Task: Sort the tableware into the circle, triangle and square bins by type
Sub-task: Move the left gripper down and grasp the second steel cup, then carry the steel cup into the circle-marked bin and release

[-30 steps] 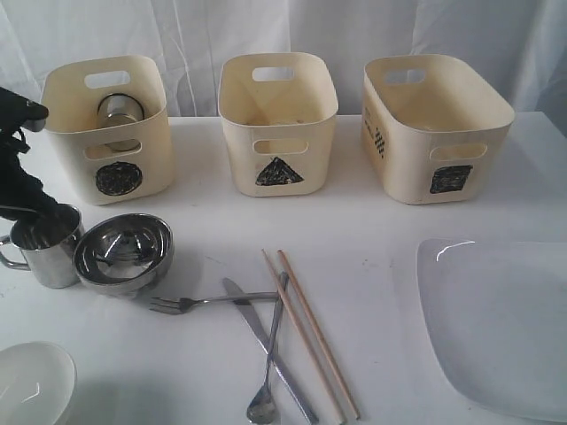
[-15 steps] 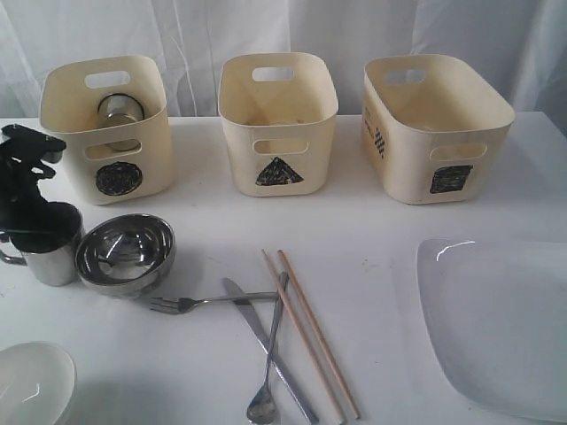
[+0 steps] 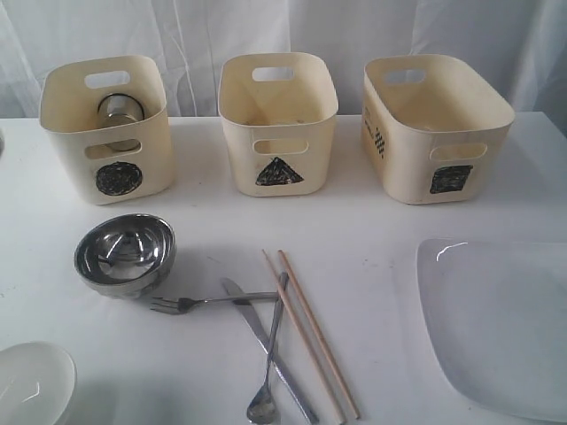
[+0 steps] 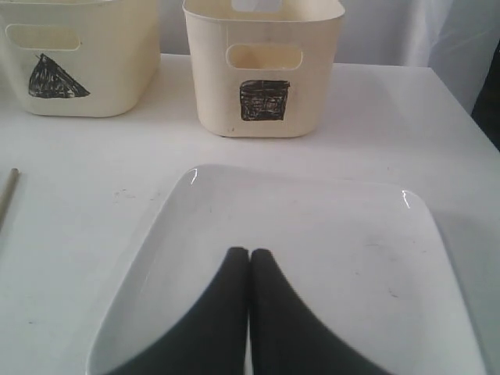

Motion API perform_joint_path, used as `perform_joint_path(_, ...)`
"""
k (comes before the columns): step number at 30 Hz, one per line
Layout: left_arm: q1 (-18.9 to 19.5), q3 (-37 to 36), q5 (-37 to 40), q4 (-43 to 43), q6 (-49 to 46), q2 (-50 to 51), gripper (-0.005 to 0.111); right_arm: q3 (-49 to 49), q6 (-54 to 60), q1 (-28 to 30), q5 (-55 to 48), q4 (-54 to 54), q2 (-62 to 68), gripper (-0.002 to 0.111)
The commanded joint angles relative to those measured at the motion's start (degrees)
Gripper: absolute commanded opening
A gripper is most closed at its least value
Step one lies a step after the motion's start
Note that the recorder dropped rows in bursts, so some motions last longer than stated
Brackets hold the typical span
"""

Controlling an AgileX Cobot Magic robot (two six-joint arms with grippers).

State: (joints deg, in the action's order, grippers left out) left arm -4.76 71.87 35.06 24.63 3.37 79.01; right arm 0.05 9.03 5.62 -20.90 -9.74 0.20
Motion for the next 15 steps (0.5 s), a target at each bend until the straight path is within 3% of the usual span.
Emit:
perform_joint_path(1,0.1,0.9,-21.2,-3.7,2.4,-7.7,0.0,-0.1,-0.2,0.1,0.8,0.6,-0.2,0.0)
perform_joint_path(7,0.1,0.7,-58.8,-5.1,4.2,-2.9,0.0,-0.1,-0.2,0.1,0.8,0.6,-0.2,0.0)
perform_joint_path(12,0.1,0.7,-67.7,-6.5,-2.6,9.0,0.0,-0.1,-0.2,0.1,0.8,0.6,-0.2,0.0)
perform_joint_path(15,0.1,1.7,-74.3,-14.9,-10.1,18.4,0.0,-0.1,-0.2,0.1,0.8,0.6,-0.2,0.0)
